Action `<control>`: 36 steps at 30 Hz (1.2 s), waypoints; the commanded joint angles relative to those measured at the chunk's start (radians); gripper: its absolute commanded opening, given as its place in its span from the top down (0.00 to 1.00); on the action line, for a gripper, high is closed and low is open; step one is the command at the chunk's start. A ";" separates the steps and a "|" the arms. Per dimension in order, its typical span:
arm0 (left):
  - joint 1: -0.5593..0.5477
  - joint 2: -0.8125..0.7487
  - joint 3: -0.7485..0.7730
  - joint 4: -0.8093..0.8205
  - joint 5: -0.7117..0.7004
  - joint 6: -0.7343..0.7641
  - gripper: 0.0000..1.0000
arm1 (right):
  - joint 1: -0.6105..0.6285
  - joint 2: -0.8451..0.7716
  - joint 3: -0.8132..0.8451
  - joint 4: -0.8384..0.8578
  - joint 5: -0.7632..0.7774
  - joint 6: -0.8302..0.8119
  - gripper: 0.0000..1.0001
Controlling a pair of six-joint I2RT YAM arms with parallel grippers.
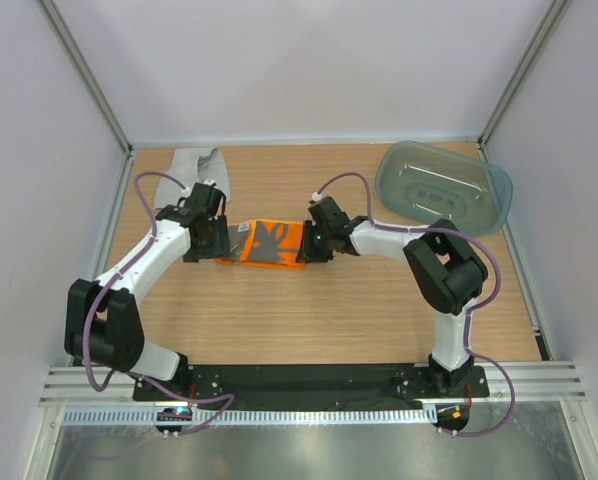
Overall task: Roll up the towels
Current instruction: Fold the towel
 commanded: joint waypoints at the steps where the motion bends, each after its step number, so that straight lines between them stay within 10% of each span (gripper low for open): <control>1: -0.027 0.024 0.058 0.003 -0.020 -0.017 0.37 | 0.005 -0.011 -0.067 -0.003 0.005 -0.004 0.74; 5: -0.089 0.060 0.114 -0.026 -0.092 -0.071 0.37 | 0.005 -0.077 -0.162 -0.006 0.034 0.014 0.86; 24: -0.221 0.398 0.239 0.119 -0.093 -0.144 0.41 | 0.006 -0.327 -0.433 -0.066 0.068 0.022 0.88; 31: -0.231 0.363 0.223 0.150 -0.103 -0.128 0.98 | 0.006 -0.311 -0.428 -0.067 0.067 0.022 0.89; 36: -0.235 0.262 0.189 0.168 -0.188 -0.098 1.00 | 0.006 -0.300 -0.428 -0.072 0.074 0.019 0.90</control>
